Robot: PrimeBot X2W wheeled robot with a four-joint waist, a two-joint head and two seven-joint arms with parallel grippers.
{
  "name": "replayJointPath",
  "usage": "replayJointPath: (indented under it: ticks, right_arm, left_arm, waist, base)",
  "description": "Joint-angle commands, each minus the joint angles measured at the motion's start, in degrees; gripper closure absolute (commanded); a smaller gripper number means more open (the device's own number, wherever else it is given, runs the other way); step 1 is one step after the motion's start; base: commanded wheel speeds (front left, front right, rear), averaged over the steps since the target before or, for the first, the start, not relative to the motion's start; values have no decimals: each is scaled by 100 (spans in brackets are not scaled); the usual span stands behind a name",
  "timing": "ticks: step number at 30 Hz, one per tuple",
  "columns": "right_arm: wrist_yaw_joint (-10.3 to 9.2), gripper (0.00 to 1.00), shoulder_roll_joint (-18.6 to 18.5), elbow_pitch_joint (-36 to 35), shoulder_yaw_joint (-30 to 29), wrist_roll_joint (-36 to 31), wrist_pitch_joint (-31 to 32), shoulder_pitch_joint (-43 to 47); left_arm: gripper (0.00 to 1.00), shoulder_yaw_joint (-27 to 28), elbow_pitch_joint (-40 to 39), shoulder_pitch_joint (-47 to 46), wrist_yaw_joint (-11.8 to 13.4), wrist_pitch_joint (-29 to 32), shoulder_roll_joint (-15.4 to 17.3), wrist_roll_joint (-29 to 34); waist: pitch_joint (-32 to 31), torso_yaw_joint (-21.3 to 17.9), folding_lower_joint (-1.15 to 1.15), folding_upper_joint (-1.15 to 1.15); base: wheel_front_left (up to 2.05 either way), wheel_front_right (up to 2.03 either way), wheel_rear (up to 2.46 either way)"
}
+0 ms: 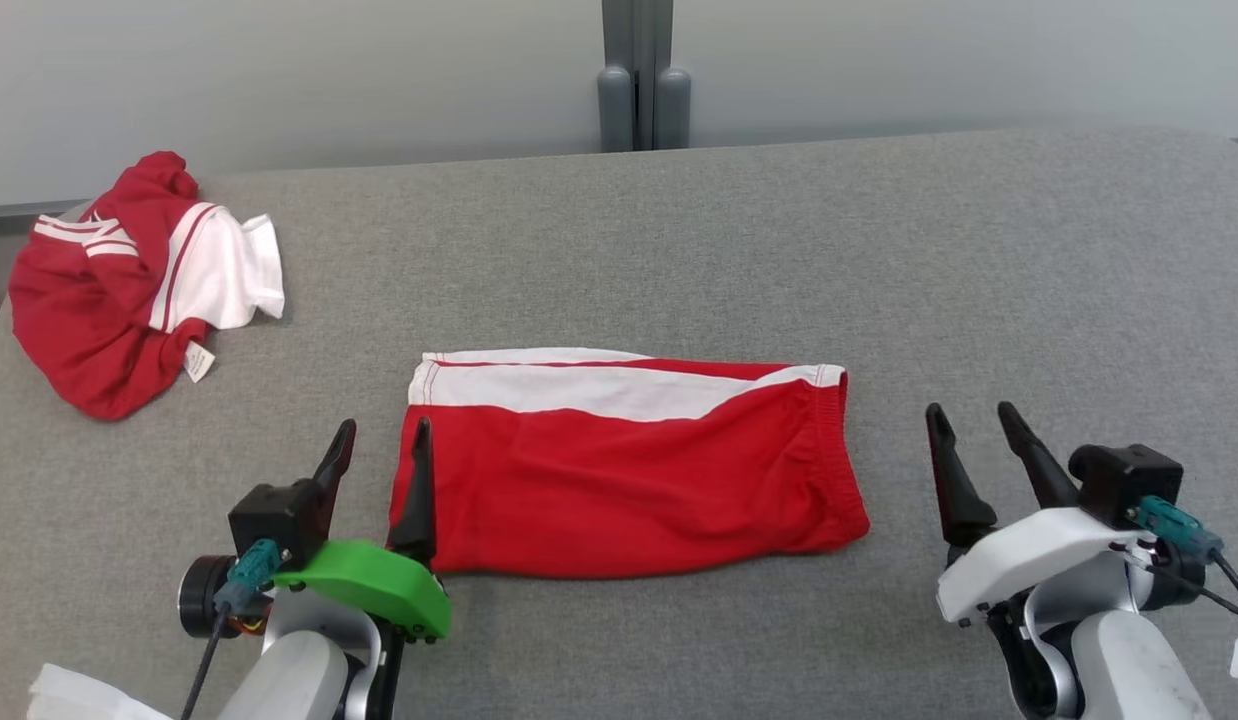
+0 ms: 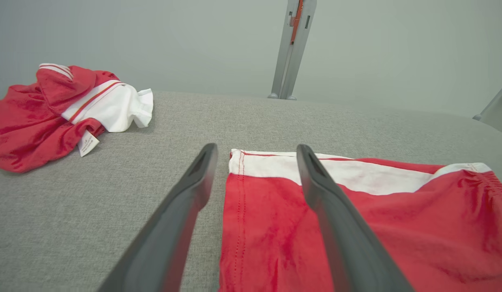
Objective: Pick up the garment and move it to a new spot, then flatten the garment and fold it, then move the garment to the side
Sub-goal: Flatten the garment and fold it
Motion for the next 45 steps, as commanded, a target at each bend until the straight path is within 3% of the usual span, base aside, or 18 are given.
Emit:
replayJointPath:
  ticks: [1, 6, 15, 21, 22, 23, 25, 26, 31, 40, 45]
  right_arm:
    - [2, 0, -9, 15, 77, -30, 93, -110]
    - [2, 0, -13, 250, 315, -102, 536, -379]
    - [2, 0, -13, 1569, 167, -301, 1213, -860]
    - [2, 0, -13, 2333, 140, 244, 1428, -1039]
    - [2, 21, -13, 2421, 176, 357, 1452, -1063]
    - [2, 55, -10, 2485, 196, 450, 1455, -1078]
    - [2, 78, -6, 2608, 271, 581, 1455, -1132]
    - [2, 100, -6, 2653, 305, 622, 1440, -1154]
    - [2, 100, -32, 2755, 370, 811, 1315, -1356]
    - [0, 100, -845, 2472, 43, 930, 1545, -1227]
    - [2, 100, -1004, 2166, -172, 1057, 1746, -1040]
  left_arm:
    - [0, 73, -83, 126, 39, -16, -37, 92]
    - [0, 271, -311, 352, 47, -17, -230, 315]
    - [0, 540, -428, 501, -109, -18, -459, 536]
    - [0, 727, -443, 582, -181, -17, -531, 678]
    - [0, 755, -438, 592, -194, -17, -541, 693]
    - [0, 777, -433, 603, -202, -17, -546, 708]
    - [0, 831, -427, 628, -211, -17, -550, 748]
    - [0, 848, -424, 638, -225, -17, -554, 767]
    - [0, 890, -411, 679, -284, -17, -576, 839]
    - [0, 865, -424, 655, -362, -11, -657, 965]
    - [0, 842, -401, 643, -398, -11, -701, 994]
  waist:
    - [-32, 73, 0, 0]
    - [-20, 263, 0, 0]
    - [103, 676, 0, 0]
    - [90, 807, 0, 0]
    - [81, 807, 0, 0]
    - [73, 801, 0, 0]
    - [53, 764, 0, 0]
    - [45, 742, 0, 0]
    - [10, 524, 0, 0]
    - [-53, 152, 0, 0]
    - [-60, 88, 0, 0]
  base:
    - [0, 0, 0]
    - [0, 0, 0]
    - [0, 0, 0]
    - [0, 0, 0]
    - [0, 0, 0]
    - [0, 0, 0]
    - [0, 0, 0]
    - [0, 0, 0]
    - [0, 0, 0]
    - [0, 0, 0]
    - [0, 0, 0]
